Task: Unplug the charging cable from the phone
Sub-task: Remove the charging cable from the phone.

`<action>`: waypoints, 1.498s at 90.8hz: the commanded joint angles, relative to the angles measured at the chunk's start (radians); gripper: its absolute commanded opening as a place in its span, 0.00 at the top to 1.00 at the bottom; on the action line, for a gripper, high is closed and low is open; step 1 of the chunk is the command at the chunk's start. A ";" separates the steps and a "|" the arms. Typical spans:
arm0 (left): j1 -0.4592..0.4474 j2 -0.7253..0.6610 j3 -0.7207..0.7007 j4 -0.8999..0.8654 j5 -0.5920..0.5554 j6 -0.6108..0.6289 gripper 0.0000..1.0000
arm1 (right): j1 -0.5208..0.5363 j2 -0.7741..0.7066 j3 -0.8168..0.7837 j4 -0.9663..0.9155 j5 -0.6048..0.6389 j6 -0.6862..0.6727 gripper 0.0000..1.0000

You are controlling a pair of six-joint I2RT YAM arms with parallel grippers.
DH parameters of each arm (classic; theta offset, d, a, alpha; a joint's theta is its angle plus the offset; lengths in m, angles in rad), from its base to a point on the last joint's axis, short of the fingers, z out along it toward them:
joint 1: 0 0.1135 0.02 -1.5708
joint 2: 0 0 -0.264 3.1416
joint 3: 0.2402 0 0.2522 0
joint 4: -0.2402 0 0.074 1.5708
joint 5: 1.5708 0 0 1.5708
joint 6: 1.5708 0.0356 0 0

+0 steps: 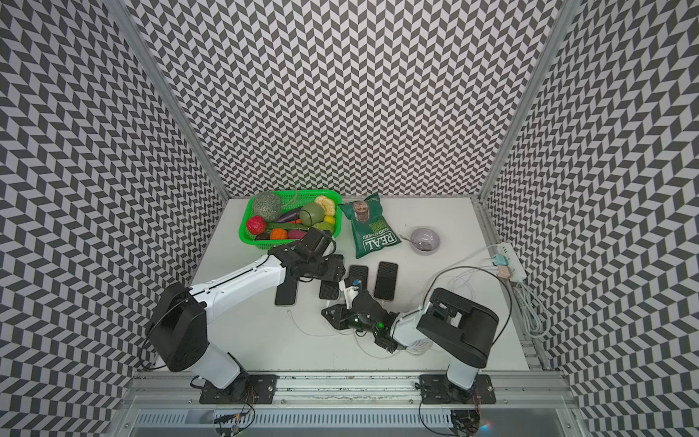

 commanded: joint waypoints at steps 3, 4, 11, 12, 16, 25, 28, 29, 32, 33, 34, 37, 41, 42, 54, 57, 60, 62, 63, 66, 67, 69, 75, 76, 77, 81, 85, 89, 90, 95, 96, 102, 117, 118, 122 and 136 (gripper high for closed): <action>-0.002 -0.034 0.014 0.060 0.010 -0.011 1.00 | -0.005 -0.008 0.013 0.014 0.001 -0.010 0.84; -0.002 -0.034 0.014 0.061 0.011 -0.011 1.00 | -0.004 -0.008 0.012 0.015 0.000 -0.011 0.84; -0.001 -0.031 0.014 0.066 0.010 -0.013 1.00 | -0.003 -0.009 0.008 0.018 -0.004 -0.013 0.86; -0.001 -0.030 0.014 0.068 0.010 -0.013 1.00 | -0.002 -0.009 0.007 0.018 -0.005 -0.012 0.86; -0.001 -0.026 0.015 0.071 0.009 -0.015 1.00 | -0.002 -0.012 0.004 0.018 -0.007 -0.013 0.86; -0.001 -0.020 0.019 0.075 0.008 -0.017 1.00 | -0.002 -0.016 0.000 0.015 -0.010 -0.021 0.88; 0.000 -0.018 0.020 0.075 0.006 -0.018 1.00 | 0.000 -0.019 -0.001 0.013 -0.012 -0.024 0.89; 0.000 -0.018 0.021 0.075 0.005 -0.018 1.00 | 0.000 -0.020 -0.001 0.013 -0.012 -0.024 0.89; 0.000 -0.015 0.023 0.075 0.003 -0.019 1.00 | 0.001 -0.021 -0.002 0.011 -0.013 -0.026 0.89; 0.001 -0.014 0.023 0.075 0.003 -0.019 1.00 | 0.002 -0.022 -0.003 0.010 -0.012 -0.027 0.89; 0.001 -0.013 0.024 0.075 0.003 -0.019 1.00 | 0.002 -0.022 -0.003 0.009 -0.012 -0.027 0.89; 0.001 -0.012 0.026 0.075 0.002 -0.020 1.00 | 0.004 -0.024 -0.005 0.009 -0.012 -0.028 0.89; 0.002 -0.008 0.027 0.075 0.000 -0.021 1.00 | 0.006 -0.025 -0.007 0.011 -0.012 -0.030 0.89; 0.002 -0.009 0.028 0.075 0.000 -0.021 1.00 | 0.007 -0.025 -0.007 0.011 -0.013 -0.030 0.89; 0.005 0.000 0.035 0.075 -0.002 -0.022 1.00 | 0.017 -0.021 -0.010 0.015 -0.014 -0.033 0.90; 0.006 0.000 0.037 0.075 -0.003 -0.021 1.00 | 0.020 -0.020 -0.011 0.016 -0.014 -0.034 0.90; 0.007 0.001 0.038 0.076 -0.005 -0.021 1.00 | 0.022 -0.019 -0.011 0.017 -0.014 -0.036 0.90; 0.007 0.001 0.037 0.076 -0.005 -0.021 1.00 | 0.025 -0.018 -0.011 0.017 -0.014 -0.036 0.90; 0.008 0.000 0.038 0.076 -0.006 -0.021 1.00 | 0.026 -0.018 -0.012 0.017 -0.014 -0.035 0.90; 0.008 0.002 0.039 0.076 -0.006 -0.021 1.00 | 0.027 -0.017 -0.014 0.020 -0.013 -0.036 0.90; 0.009 0.002 0.039 0.076 -0.006 -0.021 1.00 | 0.028 -0.017 -0.015 0.020 -0.013 -0.036 0.90; 0.010 0.003 0.039 0.076 -0.006 -0.021 1.00 | 0.029 -0.016 -0.016 0.022 -0.014 -0.036 0.90; 0.012 0.005 0.040 0.076 -0.007 -0.021 1.00 | 0.033 -0.015 -0.020 0.025 -0.012 -0.037 0.91; 0.012 0.004 0.039 0.076 -0.008 -0.022 1.00 | 0.033 -0.016 -0.020 0.025 -0.012 -0.038 0.91; 0.012 0.004 0.039 0.076 -0.009 -0.022 1.00 | 0.034 -0.016 -0.020 0.025 -0.012 -0.039 0.91; 0.014 0.005 0.038 0.078 -0.009 -0.023 1.00 | 0.036 -0.016 -0.023 0.025 -0.012 -0.039 0.91; 0.016 0.004 0.037 0.079 -0.010 -0.023 1.00 | 0.039 -0.016 -0.024 0.025 -0.012 -0.042 0.91; 0.019 0.005 0.037 0.081 -0.011 -0.023 1.00 | 0.042 -0.015 -0.025 0.025 -0.012 -0.042 0.91; 0.019 0.005 0.038 0.081 -0.012 -0.022 1.00 | 0.041 -0.014 -0.025 0.025 -0.012 -0.043 0.91; 0.022 0.005 0.039 0.083 -0.012 -0.022 1.00 | 0.045 -0.014 -0.026 0.025 -0.012 -0.044 0.91; 0.022 0.005 0.039 0.083 -0.012 -0.023 1.00 | 0.044 -0.014 -0.026 0.025 -0.011 -0.044 0.92; 0.025 0.006 0.039 0.084 -0.014 -0.023 1.00 | 0.047 -0.014 -0.027 0.025 -0.011 -0.045 0.92; 0.030 0.011 0.039 0.084 -0.028 -0.019 1.00 | 0.064 -0.006 -0.011 0.005 -0.004 -0.059 0.88; 0.030 0.011 0.039 0.084 -0.029 -0.020 1.00 | 0.064 -0.005 -0.010 0.003 -0.004 -0.060 0.87; 0.031 0.011 0.039 0.084 -0.035 -0.019 1.00 | 0.070 -0.001 -0.006 0.000 0.000 -0.061 0.85; 0.038 0.009 0.036 0.084 -0.049 -0.016 1.00 | 0.091 0.018 0.020 -0.023 0.005 -0.070 0.79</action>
